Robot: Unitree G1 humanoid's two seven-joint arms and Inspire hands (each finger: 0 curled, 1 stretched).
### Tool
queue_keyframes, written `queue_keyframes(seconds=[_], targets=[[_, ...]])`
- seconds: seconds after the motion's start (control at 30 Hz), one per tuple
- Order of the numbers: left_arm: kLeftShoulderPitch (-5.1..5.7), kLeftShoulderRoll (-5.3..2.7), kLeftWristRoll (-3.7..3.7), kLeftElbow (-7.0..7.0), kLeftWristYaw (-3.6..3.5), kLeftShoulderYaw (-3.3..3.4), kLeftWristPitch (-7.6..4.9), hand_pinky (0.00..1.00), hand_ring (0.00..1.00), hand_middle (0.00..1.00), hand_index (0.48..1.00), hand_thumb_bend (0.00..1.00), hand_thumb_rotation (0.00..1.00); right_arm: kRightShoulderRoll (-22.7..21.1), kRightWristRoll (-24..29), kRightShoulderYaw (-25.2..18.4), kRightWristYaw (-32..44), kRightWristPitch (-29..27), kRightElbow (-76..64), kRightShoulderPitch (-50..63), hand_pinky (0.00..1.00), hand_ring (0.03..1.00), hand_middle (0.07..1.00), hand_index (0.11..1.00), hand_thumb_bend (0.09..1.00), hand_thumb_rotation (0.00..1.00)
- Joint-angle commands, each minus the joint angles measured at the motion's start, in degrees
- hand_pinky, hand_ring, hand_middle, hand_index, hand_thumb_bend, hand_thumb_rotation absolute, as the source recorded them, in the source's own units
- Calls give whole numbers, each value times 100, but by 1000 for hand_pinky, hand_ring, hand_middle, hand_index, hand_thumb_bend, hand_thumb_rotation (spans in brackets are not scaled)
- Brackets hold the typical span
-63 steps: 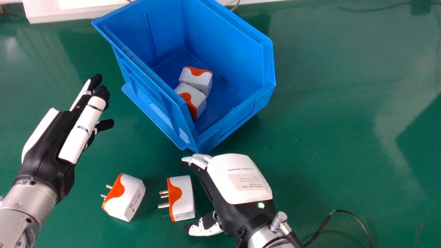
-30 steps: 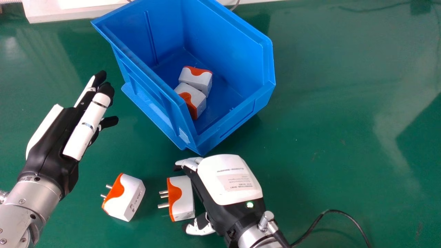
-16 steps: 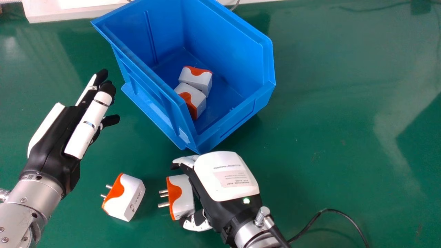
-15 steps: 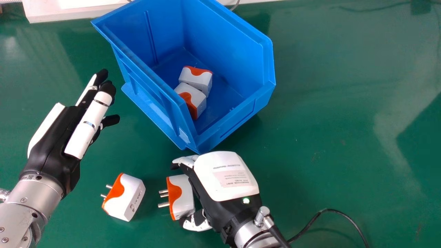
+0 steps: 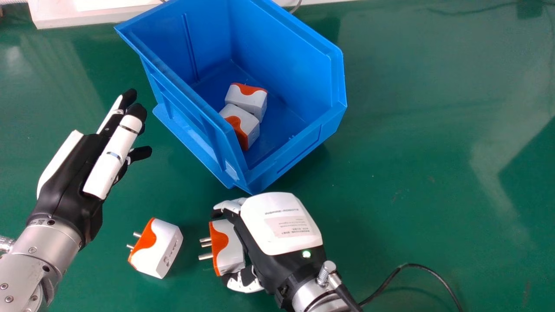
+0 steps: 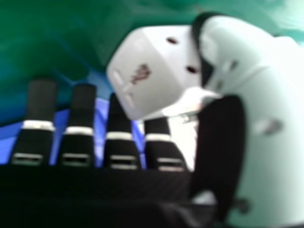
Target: Pick all objects and put in blue box
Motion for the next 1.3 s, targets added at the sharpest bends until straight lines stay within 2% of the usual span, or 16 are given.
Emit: queue_keyframes(seconds=[0.0, 0.07, 0.2, 0.37, 0.47, 0.6, 1.0, 1.27], targets=[[-84, 19, -27, -321, 80, 45, 111, 893, 978, 999, 1000, 437, 1000, 295, 63, 116, 22, -51, -47, -14, 584, 718, 773, 732, 330, 100], [-88, 16, -32, -405, 95, 38, 195, 893, 978, 995, 1000, 444, 1000, 315, 47, 127, 118, -2, -38, -57, 578, 693, 734, 661, 381, 97], [-86, 21, -33, -492, 113, 34, 261, 895, 978, 994, 1000, 447, 1000, 334, -51, 171, 358, 113, -98, -135, 567, 658, 686, 598, 424, 108], [-99, 23, -31, -490, 111, 32, 261, 897, 979, 994, 1000, 449, 1000, 324, -23, 160, 441, 92, -131, -230, 549, 628, 656, 575, 439, 112], [-113, 26, -31, -474, 108, 30, 260, 902, 981, 995, 1000, 455, 1000, 318, -7, 149, 471, 67, -109, -296, 485, 553, 600, 534, 468, 71], [-123, 31, -50, -449, 89, 39, 250, 908, 983, 997, 1000, 460, 1000, 269, -6, 148, 479, -16, -70, -391, 439, 499, 552, 496, 494, 36], [-100, 61, -99, -435, 46, 75, 234, 909, 983, 997, 1000, 464, 1000, 18, 149, -69, 10, -750, -63, -374, 401, 465, 514, 468, 511, 9], [-95, 92, -128, -405, -27, 149, 226, 904, 981, 996, 1000, 464, 1000, -7, 197, -178, -94, -758, -625, 79, 406, 462, 506, 458, 514, 2]])
